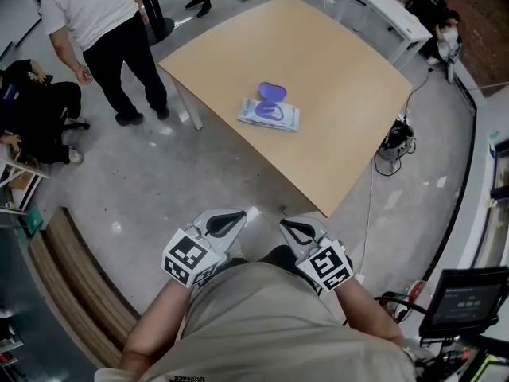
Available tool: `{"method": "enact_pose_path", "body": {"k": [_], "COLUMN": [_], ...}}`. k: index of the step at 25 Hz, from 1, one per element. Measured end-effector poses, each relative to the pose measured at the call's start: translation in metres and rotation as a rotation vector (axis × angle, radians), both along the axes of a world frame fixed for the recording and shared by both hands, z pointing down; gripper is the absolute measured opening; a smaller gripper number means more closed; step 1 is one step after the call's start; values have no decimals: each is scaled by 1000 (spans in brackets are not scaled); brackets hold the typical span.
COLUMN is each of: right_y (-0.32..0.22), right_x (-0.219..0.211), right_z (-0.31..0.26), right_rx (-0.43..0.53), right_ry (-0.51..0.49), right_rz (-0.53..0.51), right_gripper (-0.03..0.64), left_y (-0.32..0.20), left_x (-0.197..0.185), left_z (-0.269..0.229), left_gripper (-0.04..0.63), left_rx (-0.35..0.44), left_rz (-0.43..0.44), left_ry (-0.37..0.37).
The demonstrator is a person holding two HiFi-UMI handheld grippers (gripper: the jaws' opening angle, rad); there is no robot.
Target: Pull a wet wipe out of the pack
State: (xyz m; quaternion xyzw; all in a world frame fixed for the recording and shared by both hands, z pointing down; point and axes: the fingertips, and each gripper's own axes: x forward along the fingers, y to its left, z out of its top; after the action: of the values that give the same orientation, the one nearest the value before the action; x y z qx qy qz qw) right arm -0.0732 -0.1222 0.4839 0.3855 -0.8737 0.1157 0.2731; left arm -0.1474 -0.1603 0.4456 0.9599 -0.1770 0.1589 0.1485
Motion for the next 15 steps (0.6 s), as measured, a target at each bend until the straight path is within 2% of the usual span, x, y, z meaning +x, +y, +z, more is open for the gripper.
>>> {"method": "enact_pose_path", "body": {"k": [6, 15], "right_y": [-37, -116], "right_x": [-15, 21], "right_z": [9, 20], "right_rx": [-2, 0], "right_ry": [24, 65], "right_rz": [28, 62], "right_gripper": [3, 5], "left_y": [-41, -103], "left_x": [-18, 0], "left_z": [10, 27], "left_gripper": [5, 5], "left_rx": [-7, -40], "left_rz": [-2, -9], "left_ry": [7, -21]}}
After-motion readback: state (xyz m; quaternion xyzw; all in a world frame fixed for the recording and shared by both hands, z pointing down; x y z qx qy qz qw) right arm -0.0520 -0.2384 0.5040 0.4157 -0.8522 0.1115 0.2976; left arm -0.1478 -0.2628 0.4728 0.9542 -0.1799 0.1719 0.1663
